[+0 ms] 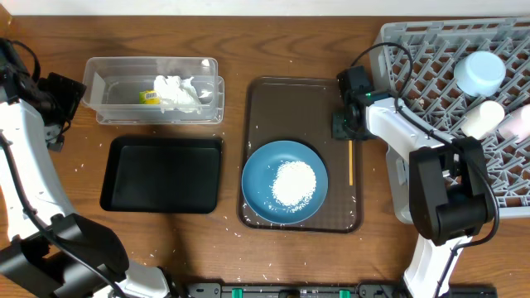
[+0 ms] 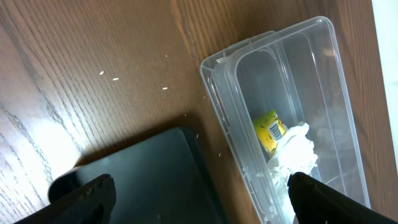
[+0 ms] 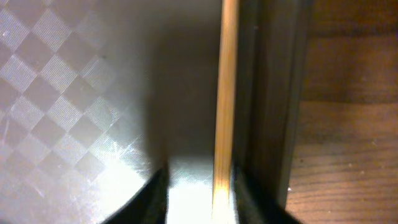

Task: Sort waste into correct bins and load items into the dishwasher rack
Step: 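Return right gripper to the tray and grasp the second chopstick, then carry the second chopstick into the rack and release it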

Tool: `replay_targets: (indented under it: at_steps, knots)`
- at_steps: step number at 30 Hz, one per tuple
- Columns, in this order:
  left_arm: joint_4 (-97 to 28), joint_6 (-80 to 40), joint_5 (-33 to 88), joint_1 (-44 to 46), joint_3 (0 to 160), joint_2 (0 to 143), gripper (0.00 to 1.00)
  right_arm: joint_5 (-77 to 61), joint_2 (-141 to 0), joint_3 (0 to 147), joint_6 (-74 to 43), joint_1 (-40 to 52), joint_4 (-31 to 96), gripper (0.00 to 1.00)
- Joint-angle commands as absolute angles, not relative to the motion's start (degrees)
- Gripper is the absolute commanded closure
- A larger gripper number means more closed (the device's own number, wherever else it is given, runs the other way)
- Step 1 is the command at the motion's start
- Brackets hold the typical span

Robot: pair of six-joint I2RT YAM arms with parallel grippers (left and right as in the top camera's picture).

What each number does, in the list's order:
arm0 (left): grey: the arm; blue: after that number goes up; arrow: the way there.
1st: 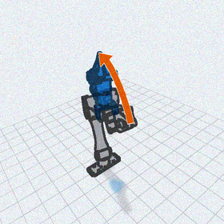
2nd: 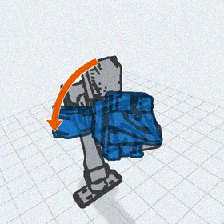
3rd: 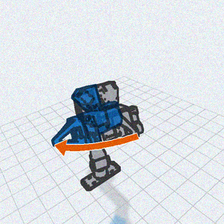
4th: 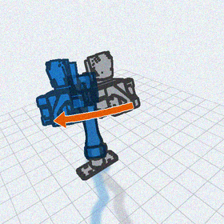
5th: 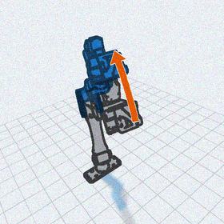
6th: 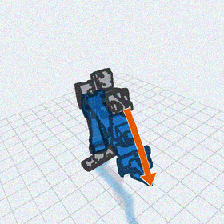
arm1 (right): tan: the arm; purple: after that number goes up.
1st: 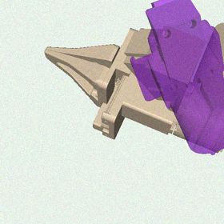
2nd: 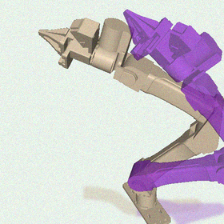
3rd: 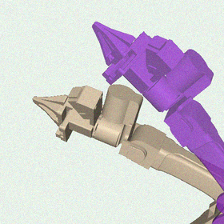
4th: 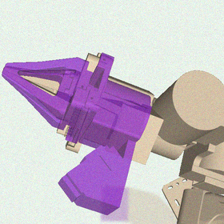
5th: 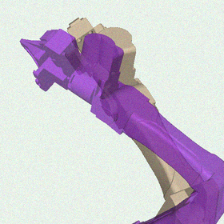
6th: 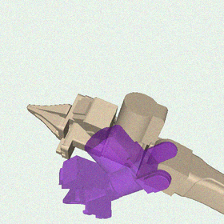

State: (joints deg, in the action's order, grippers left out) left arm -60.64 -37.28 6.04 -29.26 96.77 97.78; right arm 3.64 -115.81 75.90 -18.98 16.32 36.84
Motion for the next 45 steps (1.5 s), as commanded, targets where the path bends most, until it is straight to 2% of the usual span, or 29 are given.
replay_targets:
  at_steps: [1, 6, 13, 21, 26, 41, 45]
  knots:
    - [-60.8, -36.7, 5.8, -29.3, 96.6, 98.1, 0.09, 2.3, -118.3, 75.5, -20.6, 16.6, 36.8, 0.81]
    - [-60.8, -36.7, 5.8, -29.3, 96.6, 98.1, 0.09, 1.2, -118.1, 76.1, -22.5, 16.5, 36.8, 0.99]
    - [-60.8, -36.7, 5.8, -29.3, 96.6, 98.1, 0.09, 1.5, -116.2, 80.6, -21.4, 13.2, 39.7, 0.99]
    - [-60.8, -36.7, 5.8, -29.3, 96.6, 98.1, 0.09, 0.3, -110.5, 90.1, -11.5, 5.8, 44.0, 0.99]
    - [-60.8, -36.7, 5.8, -29.3, 96.6, 98.1, 0.09, -2.0, -107.7, 94.0, -10.2, 1.1, 43.9, 0.99]
    - [-60.8, -36.7, 5.8, -29.3, 96.6, 98.1, 0.09, -3.3, -107.0, 94.3, -1.6, -5.5, 41.6, 0.98]
    - [-60.8, -36.7, 5.8, -29.3, 96.6, 98.1, 0.09, -3.3, -107.7, 94.0, -1.6, -5.7, 41.1, 0.92]
